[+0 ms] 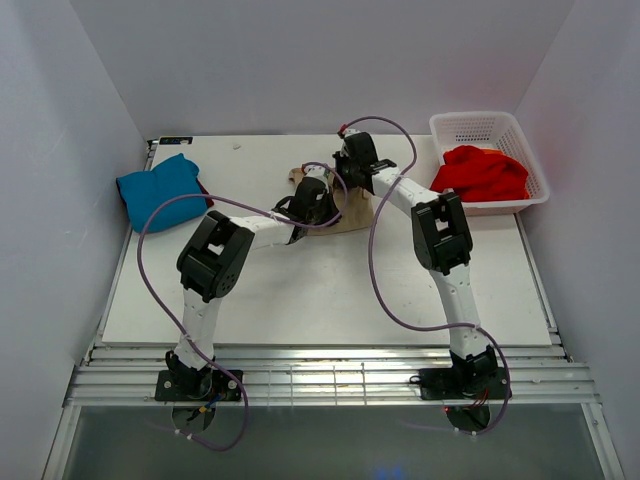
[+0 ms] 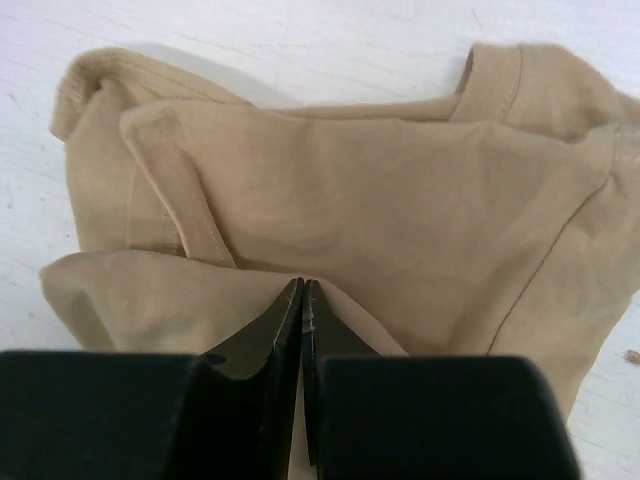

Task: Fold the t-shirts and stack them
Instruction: Fold the tshirt

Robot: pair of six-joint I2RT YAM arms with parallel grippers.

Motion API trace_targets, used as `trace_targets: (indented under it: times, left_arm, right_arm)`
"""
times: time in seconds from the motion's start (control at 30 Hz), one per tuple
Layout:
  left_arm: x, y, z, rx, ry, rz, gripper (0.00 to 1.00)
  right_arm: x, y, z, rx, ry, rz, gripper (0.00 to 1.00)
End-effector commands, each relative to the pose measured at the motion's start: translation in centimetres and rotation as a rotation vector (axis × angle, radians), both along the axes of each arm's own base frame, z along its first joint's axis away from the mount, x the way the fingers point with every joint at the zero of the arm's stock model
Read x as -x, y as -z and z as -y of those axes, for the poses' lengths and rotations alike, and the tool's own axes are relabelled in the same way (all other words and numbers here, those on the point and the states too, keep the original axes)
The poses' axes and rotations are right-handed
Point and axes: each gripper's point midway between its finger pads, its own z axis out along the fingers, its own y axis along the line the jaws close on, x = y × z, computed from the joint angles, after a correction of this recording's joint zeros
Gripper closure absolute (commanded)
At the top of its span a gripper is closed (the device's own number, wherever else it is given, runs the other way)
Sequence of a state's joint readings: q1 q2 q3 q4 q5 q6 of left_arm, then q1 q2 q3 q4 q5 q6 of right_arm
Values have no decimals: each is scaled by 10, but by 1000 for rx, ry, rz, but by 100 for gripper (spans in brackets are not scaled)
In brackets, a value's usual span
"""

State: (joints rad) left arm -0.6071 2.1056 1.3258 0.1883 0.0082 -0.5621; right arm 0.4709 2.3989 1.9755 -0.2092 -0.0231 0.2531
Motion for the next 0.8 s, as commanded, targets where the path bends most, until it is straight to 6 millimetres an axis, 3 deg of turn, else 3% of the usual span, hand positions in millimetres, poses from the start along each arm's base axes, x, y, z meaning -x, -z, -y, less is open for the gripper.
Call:
trace_targets:
  times: [0.0, 0.03, 0.2, 0.3, 0.33, 0.37, 0.43, 0.47, 0.53, 0.57, 0.77]
  left_arm:
    - [-4, -15, 5, 7, 17, 30, 93]
    - [-6, -17, 6, 8, 18, 35, 93]
    - [-1, -5, 7, 6, 27, 6, 93]
    - [8, 6, 1, 4, 17, -28, 94]
    - [9, 5, -1, 5, 13, -25, 94]
    - [11, 6, -2, 4, 10, -24, 94]
    - [13, 4, -6, -5, 8, -13, 94]
    - [13, 2, -7, -7, 11, -7, 94]
    - [11, -9, -6, -11, 23, 22, 94]
    - [10, -15, -6, -12, 29, 38, 91]
    - [-4, -79, -23, -40, -49, 180, 59]
  right_arm:
    - [-20, -69, -8, -74, -17, 182, 92]
    - [-22, -89, -8, -82, -21, 231, 92]
    - [-20, -131, 4, -88, -25, 300, 92]
    - [-4, -151, 10, -89, -34, 323, 92]
    - [4, -172, 14, -106, -35, 350, 92]
    - [14, -161, 17, -99, -41, 325, 92]
    - [31, -176, 22, -114, -52, 334, 92]
    - [40, -159, 25, -101, -52, 295, 92]
    - [53, -152, 31, -91, -53, 260, 92]
    - [61, -137, 34, -76, -57, 221, 92]
    - [81, -75, 39, -25, -77, 55, 92]
